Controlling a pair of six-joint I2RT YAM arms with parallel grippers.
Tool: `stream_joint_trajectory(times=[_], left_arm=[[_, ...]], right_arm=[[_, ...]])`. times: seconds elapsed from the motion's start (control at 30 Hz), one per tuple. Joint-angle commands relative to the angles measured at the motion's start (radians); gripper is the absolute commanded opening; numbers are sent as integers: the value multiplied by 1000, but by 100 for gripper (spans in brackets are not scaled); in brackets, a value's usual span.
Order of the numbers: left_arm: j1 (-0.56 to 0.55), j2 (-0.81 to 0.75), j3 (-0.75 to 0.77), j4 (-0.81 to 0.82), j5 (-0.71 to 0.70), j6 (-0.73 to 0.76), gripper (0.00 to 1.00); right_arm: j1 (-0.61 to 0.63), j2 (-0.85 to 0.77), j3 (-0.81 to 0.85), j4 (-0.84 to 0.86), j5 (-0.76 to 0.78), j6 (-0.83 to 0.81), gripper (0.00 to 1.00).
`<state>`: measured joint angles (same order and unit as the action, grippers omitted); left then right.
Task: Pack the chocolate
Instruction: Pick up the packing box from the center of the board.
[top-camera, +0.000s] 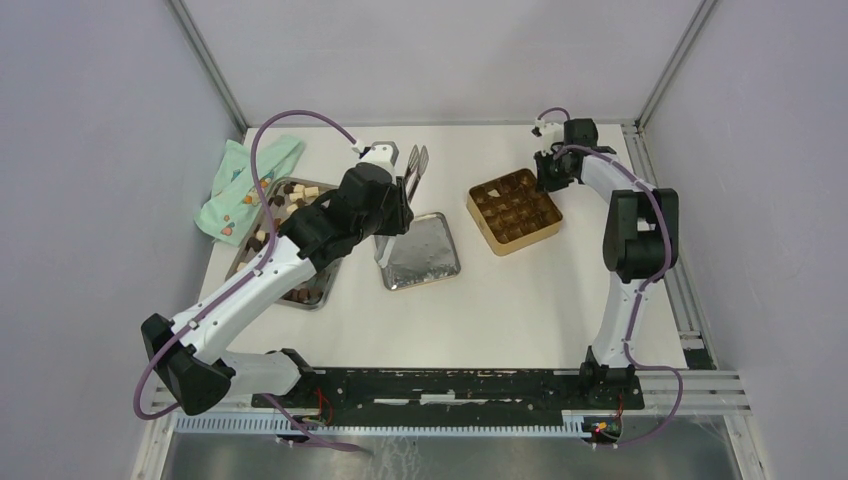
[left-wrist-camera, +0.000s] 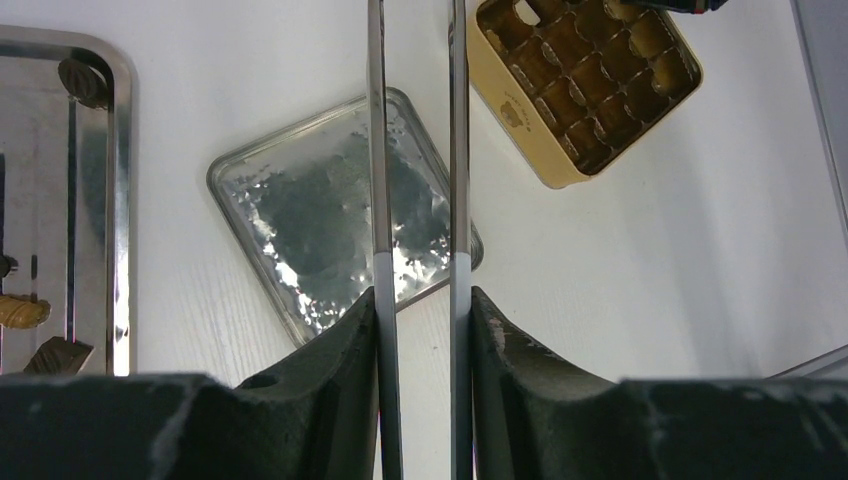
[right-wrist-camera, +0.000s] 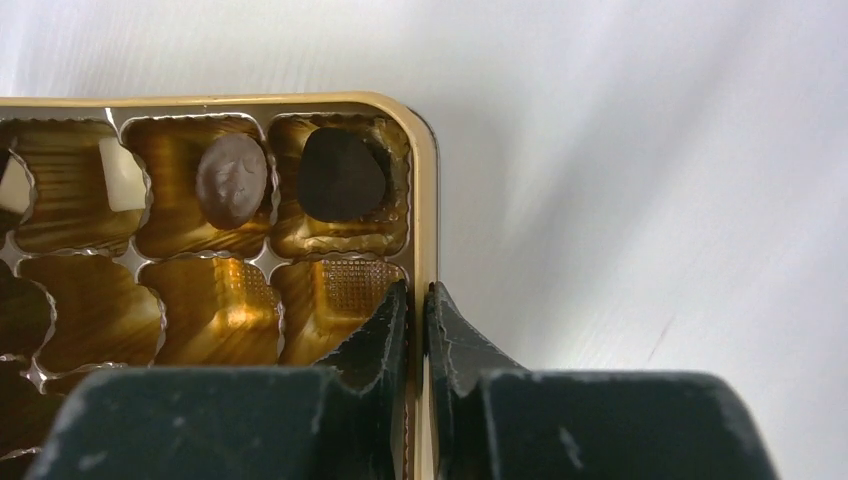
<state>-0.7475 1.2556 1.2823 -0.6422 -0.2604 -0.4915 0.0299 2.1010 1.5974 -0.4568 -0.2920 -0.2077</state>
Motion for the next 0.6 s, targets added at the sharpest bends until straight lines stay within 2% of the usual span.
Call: stream_joint_trajectory(times=[0.0, 0.1, 0.4, 0.57], left_arm=[[2, -13, 45, 37, -27, -2, 39], [2, -28, 37, 39, -35, -1, 39], [2, -94, -27, 71, -44, 13, 39], [1, -114, -45, 75, -52, 22, 39]], right_arm=[[-2, -139, -96, 79, -12, -16, 5], [-3, -256, -222, 168, -29, -27, 2], [-2, -693, -625, 397, -110, -98, 0], [-2, -844, -737, 355, -155, -157, 0]])
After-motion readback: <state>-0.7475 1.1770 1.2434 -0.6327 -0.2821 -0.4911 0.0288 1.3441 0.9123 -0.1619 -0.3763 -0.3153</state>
